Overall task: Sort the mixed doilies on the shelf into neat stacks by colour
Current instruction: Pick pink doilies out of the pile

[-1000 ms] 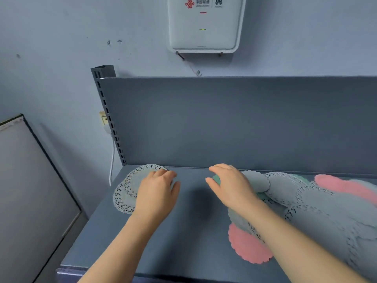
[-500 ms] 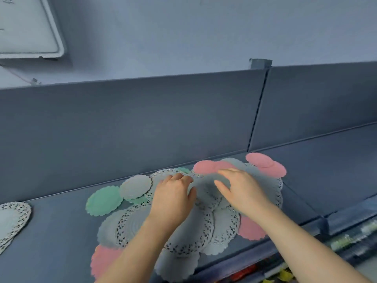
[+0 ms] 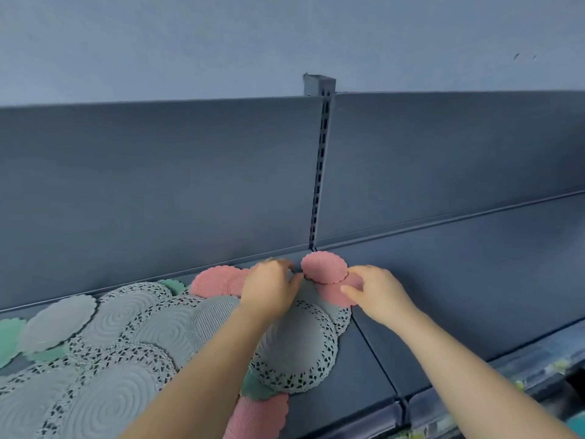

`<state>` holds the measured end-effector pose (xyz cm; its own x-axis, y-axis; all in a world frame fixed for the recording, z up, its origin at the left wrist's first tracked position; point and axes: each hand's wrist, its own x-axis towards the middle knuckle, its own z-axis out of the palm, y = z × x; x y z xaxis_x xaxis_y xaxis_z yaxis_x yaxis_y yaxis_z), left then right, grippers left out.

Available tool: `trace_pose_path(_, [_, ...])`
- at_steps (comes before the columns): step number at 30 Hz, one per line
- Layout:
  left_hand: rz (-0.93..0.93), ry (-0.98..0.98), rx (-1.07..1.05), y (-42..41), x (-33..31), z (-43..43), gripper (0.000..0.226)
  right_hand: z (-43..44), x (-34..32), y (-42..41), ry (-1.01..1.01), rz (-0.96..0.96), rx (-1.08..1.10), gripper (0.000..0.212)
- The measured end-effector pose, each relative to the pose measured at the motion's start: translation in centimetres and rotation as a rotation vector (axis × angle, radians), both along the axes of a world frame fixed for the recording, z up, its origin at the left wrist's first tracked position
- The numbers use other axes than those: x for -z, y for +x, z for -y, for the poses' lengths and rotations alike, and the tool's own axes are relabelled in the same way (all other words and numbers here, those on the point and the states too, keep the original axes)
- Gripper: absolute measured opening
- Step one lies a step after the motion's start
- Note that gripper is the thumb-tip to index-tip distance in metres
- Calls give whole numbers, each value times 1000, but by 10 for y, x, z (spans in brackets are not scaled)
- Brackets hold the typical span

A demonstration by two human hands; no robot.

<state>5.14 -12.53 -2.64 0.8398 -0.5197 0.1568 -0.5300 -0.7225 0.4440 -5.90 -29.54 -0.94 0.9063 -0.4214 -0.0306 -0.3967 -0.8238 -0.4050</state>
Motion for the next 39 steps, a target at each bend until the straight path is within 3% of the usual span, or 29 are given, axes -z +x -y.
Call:
trace_pose_path(5, [-144,117,-56,26,8,49,42,24,13,12,127,-36,47,44])
trace_pose_path(8, [-285,67,-83,36,9,67,52,29,17,17,163,-37,67,52])
trace_pose_path(11, [-371,32,-54,41,10,69,41,33,20,22,190,-46,65,58])
trace_pose_path(14, [-345,-33,-13,39,10,63,28,36,17,27,251,-85,60,71])
trace_pose_path(20, [-248,-150,-95,24,-1,39,26,34,13,33,339,-85,25,43])
trace_pose_path(23, [-216,-216,-145,20,-12,10,34,26,3,37,349,55,-28,25])
trace_pose_path(29, [-175,-400,-314,-4,-41,-75,19,-25,-38,50,417,272,-194,18])
trace_pose_path(39, [-106,-507,-717,-60,-39,-262,18,-209,-49,77,507,278,-511,18])
